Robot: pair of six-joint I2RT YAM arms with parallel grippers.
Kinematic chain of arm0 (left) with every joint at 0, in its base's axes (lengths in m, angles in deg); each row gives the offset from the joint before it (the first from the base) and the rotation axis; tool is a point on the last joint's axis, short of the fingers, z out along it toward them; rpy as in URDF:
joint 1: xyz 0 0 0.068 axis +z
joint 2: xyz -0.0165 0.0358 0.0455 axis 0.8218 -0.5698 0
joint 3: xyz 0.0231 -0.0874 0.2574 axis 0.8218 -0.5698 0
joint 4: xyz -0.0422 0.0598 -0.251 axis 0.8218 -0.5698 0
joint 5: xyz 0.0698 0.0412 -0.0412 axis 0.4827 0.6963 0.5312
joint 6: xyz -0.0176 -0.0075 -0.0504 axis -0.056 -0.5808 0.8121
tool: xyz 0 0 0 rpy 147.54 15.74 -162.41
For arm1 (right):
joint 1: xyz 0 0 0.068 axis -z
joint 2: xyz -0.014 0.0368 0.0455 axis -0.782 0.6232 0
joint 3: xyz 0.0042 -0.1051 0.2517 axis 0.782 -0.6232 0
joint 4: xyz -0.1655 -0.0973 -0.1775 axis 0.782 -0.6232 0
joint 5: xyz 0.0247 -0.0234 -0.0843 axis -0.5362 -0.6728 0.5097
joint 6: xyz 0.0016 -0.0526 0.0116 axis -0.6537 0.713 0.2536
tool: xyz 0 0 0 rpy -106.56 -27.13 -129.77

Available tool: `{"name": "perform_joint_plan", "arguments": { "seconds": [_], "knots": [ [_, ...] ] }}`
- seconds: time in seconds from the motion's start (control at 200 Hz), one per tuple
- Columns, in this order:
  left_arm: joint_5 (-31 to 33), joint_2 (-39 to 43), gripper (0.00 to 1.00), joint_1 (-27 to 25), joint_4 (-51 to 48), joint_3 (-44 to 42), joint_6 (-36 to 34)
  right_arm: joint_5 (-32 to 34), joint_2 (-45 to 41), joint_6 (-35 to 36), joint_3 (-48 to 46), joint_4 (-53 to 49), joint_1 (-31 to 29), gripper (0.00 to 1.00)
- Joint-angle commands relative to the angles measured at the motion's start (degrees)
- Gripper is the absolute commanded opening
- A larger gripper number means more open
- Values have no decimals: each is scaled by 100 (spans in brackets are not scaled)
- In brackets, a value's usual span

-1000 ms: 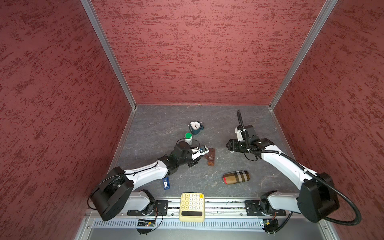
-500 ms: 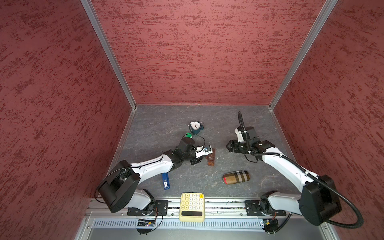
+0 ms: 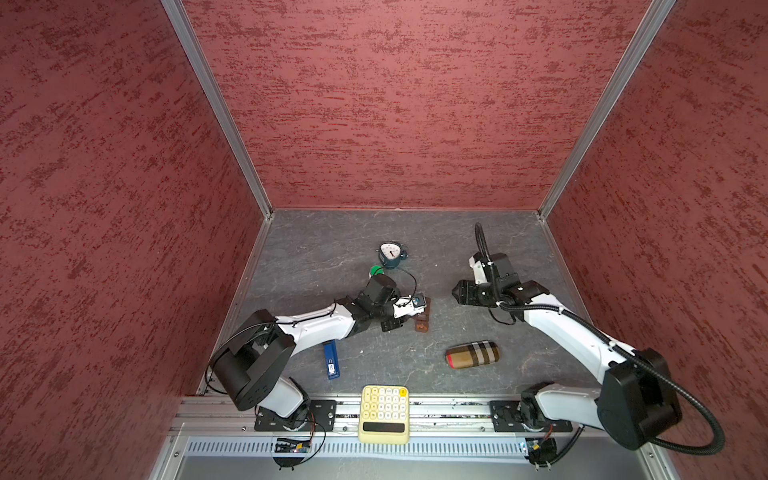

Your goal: Sort the pills into containers

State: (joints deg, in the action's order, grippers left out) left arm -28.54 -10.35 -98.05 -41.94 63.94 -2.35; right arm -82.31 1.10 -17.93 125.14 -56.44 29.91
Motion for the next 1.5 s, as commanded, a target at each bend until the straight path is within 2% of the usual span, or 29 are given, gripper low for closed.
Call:
{"name": "perform_joint_plan", "arguments": {
  "seconds": [0.0, 0.24, 0.456, 0.631, 0.987, 1.493],
  "knots": [
    [117, -128, 0, -35, -184, 150, -119, -77, 59, 69, -72, 177, 1, 70],
    [277, -218, 0, -58, -313, 177, -206, -359, 114, 51, -103, 265, 1, 68],
    [366, -245, 0, -124, -356, 203, -248, -1528, 260, 154, -299, 508, 1, 54],
    [394, -233, 0, -154, -393, 215, -260, -2131, 348, 165, -500, 528, -6, 49],
    [485, -300, 0, -247, -536, 311, -305, -2289, 315, 2, -866, 690, -77, 48],
    [756, -503, 0, -369, -1503, 969, -486, -2234, 501, -16, -993, 885, -148, 47]
  ]
}}
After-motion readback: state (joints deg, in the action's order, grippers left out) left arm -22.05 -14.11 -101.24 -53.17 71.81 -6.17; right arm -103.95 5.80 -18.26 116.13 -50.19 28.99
